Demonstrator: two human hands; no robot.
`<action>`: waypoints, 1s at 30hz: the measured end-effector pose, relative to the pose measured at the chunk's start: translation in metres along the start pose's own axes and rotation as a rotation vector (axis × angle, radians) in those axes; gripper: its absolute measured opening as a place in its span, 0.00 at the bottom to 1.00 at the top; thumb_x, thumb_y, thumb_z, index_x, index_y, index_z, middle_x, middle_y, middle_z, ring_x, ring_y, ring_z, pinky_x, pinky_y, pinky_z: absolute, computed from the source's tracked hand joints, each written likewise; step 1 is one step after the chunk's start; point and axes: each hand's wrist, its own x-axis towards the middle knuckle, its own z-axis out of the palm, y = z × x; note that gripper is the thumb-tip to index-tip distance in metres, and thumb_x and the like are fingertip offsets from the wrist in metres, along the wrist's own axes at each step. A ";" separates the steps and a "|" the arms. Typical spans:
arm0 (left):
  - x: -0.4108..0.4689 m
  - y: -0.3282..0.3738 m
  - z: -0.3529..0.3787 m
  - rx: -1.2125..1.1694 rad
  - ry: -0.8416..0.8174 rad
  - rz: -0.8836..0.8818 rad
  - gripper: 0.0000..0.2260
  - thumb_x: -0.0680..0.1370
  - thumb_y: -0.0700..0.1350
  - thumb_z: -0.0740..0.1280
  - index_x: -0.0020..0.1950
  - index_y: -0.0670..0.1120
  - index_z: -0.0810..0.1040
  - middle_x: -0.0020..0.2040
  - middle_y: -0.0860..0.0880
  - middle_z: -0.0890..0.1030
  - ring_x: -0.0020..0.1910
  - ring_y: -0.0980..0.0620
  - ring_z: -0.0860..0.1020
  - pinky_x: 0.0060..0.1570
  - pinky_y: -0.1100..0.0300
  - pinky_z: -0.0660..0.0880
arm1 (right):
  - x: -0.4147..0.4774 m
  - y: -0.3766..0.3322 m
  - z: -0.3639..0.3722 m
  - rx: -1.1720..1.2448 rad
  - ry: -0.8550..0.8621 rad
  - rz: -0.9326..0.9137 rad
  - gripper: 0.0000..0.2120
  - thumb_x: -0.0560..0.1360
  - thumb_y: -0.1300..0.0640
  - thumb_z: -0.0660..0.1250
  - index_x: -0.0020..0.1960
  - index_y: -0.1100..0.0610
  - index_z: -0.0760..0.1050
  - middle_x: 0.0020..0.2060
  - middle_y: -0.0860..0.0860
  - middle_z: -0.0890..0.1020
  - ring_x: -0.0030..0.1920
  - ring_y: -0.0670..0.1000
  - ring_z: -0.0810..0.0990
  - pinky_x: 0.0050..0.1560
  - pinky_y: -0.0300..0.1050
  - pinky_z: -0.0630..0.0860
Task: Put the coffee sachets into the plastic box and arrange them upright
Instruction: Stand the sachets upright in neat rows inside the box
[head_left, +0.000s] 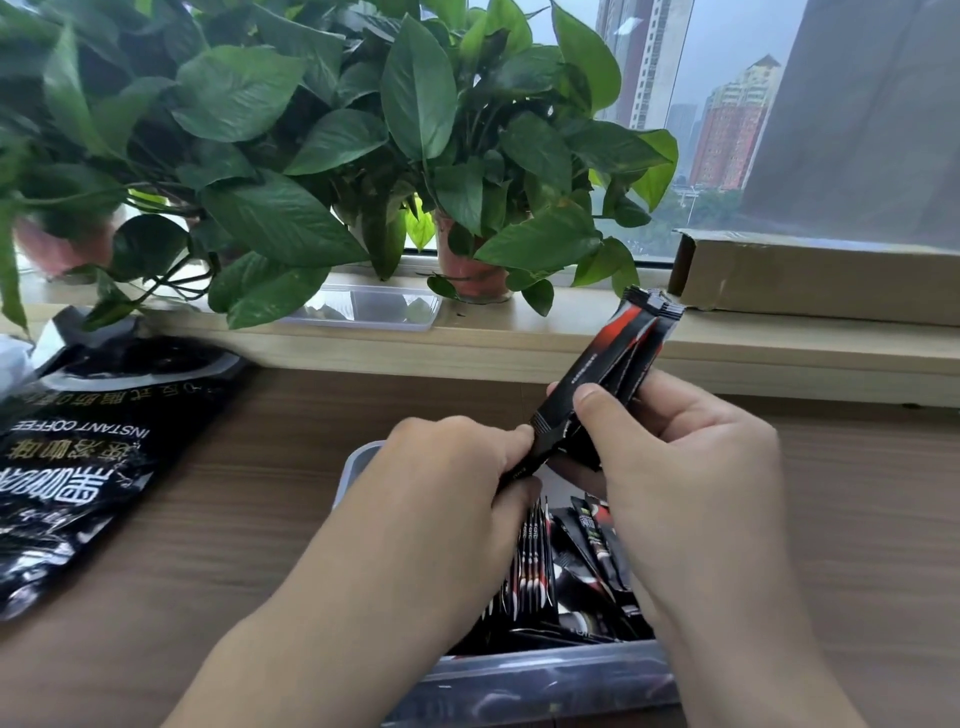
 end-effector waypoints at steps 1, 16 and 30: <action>0.000 0.000 0.000 0.015 0.006 0.010 0.13 0.80 0.50 0.64 0.64 0.58 0.80 0.47 0.54 0.86 0.44 0.56 0.81 0.47 0.60 0.76 | 0.000 -0.001 0.000 0.024 0.006 0.010 0.10 0.74 0.62 0.70 0.39 0.50 0.86 0.33 0.52 0.86 0.39 0.60 0.86 0.42 0.60 0.84; 0.002 -0.014 -0.004 -0.080 0.122 -0.090 0.08 0.79 0.46 0.66 0.42 0.51 0.83 0.22 0.54 0.72 0.23 0.57 0.69 0.23 0.67 0.64 | 0.019 -0.004 -0.033 -0.196 0.107 -0.029 0.12 0.72 0.60 0.69 0.38 0.44 0.85 0.32 0.49 0.86 0.35 0.53 0.87 0.40 0.56 0.84; 0.008 -0.015 0.000 -0.920 0.010 -0.182 0.11 0.77 0.36 0.69 0.50 0.49 0.87 0.46 0.48 0.88 0.48 0.51 0.86 0.48 0.56 0.82 | -0.013 -0.012 0.002 -0.805 -0.527 -0.349 0.24 0.80 0.45 0.53 0.74 0.47 0.64 0.57 0.41 0.71 0.55 0.46 0.75 0.56 0.44 0.74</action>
